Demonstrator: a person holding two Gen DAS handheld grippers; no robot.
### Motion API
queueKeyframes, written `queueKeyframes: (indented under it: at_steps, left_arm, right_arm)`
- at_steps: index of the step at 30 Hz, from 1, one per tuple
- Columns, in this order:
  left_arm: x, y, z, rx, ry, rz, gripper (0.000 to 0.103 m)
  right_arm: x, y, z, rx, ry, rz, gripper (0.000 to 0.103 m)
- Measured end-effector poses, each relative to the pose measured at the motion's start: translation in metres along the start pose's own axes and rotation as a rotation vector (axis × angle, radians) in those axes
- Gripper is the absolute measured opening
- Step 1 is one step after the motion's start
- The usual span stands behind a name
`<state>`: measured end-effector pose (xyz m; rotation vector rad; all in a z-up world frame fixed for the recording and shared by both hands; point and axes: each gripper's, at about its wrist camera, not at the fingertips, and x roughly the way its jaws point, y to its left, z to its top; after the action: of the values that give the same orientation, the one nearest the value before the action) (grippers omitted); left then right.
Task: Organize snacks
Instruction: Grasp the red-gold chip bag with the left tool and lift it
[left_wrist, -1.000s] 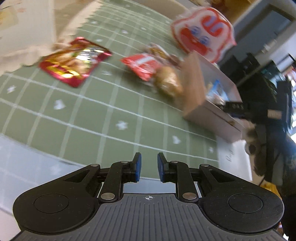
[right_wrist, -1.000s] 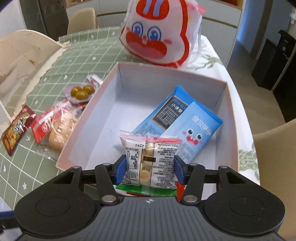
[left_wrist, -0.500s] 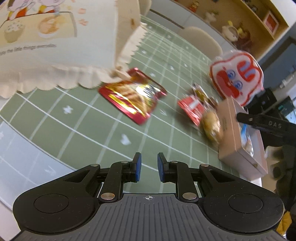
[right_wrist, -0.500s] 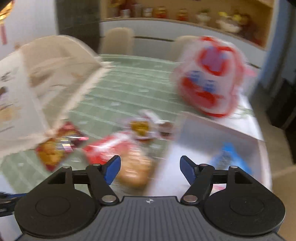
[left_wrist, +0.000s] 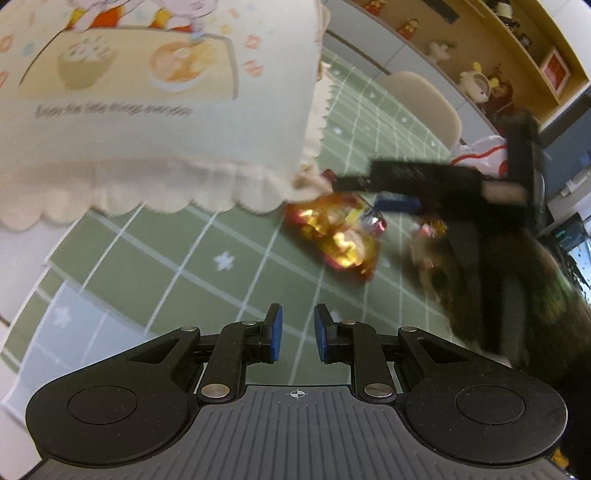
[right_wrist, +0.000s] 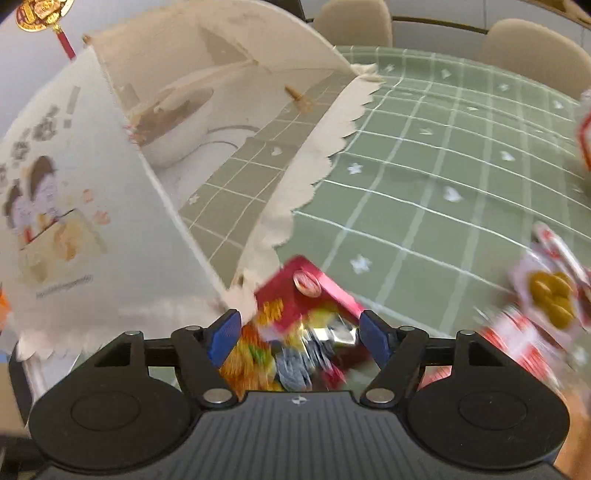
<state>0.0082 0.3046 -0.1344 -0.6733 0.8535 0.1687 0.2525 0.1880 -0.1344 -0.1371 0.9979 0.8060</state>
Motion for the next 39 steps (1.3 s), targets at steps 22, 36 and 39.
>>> queueKeyframes:
  at_steps: [22, 36, 39]
  left_arm:
    - [0.05, -0.006, 0.041, 0.161, 0.124, -0.123, 0.022]
    - [0.06, -0.012, 0.04, 0.097, 0.219, -0.268, 0.032]
    - [0.039, -0.03, 0.029, 0.139, 0.225, -0.308, 0.033]
  right_arm:
    - [-0.081, 0.008, -0.128, -0.158, 0.012, -0.027, 0.059]
    - [-0.085, 0.002, -0.144, -0.104, -0.01, -0.082, 0.05]
    - [-0.093, -0.006, -0.151, -0.092, -0.009, -0.072, 0.048]
